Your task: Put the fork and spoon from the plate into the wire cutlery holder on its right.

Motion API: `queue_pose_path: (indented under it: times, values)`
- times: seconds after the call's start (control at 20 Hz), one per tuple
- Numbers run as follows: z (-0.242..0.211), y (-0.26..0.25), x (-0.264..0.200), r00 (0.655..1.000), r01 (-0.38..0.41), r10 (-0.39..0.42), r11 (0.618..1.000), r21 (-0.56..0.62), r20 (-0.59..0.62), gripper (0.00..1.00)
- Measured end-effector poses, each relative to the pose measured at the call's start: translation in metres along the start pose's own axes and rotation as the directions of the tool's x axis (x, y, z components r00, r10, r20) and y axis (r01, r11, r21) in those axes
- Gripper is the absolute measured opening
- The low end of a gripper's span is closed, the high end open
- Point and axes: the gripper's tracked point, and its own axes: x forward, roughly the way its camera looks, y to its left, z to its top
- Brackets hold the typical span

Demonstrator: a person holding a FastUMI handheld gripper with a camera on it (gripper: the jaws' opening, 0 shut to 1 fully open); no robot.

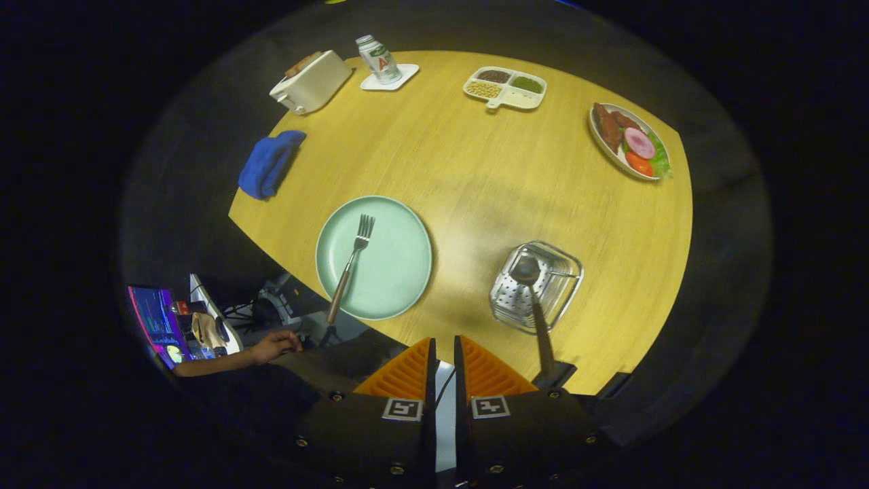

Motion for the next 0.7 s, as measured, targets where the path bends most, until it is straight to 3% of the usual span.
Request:
queue_pose_path:
  times: [0.7]
  values:
    - [0.005,0.126,0.099,0.988,-0.131,0.13,0.991,-0.005,-0.079,0.13]
